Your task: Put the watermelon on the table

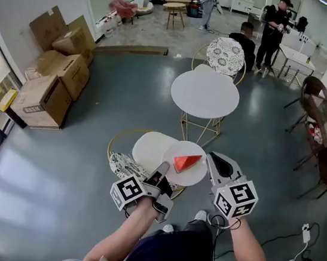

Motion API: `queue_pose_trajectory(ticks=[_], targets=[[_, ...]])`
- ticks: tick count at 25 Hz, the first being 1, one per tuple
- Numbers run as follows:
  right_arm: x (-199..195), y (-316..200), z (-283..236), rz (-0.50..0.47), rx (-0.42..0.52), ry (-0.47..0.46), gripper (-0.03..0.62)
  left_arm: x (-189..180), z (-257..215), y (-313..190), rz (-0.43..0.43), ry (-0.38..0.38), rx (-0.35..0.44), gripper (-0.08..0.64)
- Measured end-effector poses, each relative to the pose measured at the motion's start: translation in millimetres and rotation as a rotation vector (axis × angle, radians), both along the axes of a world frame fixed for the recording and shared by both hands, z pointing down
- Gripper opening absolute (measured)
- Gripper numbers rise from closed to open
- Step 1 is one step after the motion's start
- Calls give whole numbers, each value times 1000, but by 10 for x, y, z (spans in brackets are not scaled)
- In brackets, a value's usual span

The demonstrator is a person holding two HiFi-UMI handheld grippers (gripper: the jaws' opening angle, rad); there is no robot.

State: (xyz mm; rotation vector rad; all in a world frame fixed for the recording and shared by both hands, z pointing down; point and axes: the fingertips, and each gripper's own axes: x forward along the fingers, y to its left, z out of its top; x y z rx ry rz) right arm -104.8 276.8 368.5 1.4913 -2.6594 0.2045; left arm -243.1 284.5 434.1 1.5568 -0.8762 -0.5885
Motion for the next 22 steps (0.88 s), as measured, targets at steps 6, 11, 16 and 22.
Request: queue_pose_trajectory(ticks=[6,11,16,22], targets=[[42,-9,-2,16,7,1,3,14,1,-8,1,3,3,18],[62,-9,-16,28,19,-3,3,21,-4,-12,2,2,2,18],[67,-23,-28,19,25,-2,3,42,5,-12,-2,-1,-3,18],[262,-103,-17,3,28,-5,3,242,31,-71,-12,-8,-5,18]])
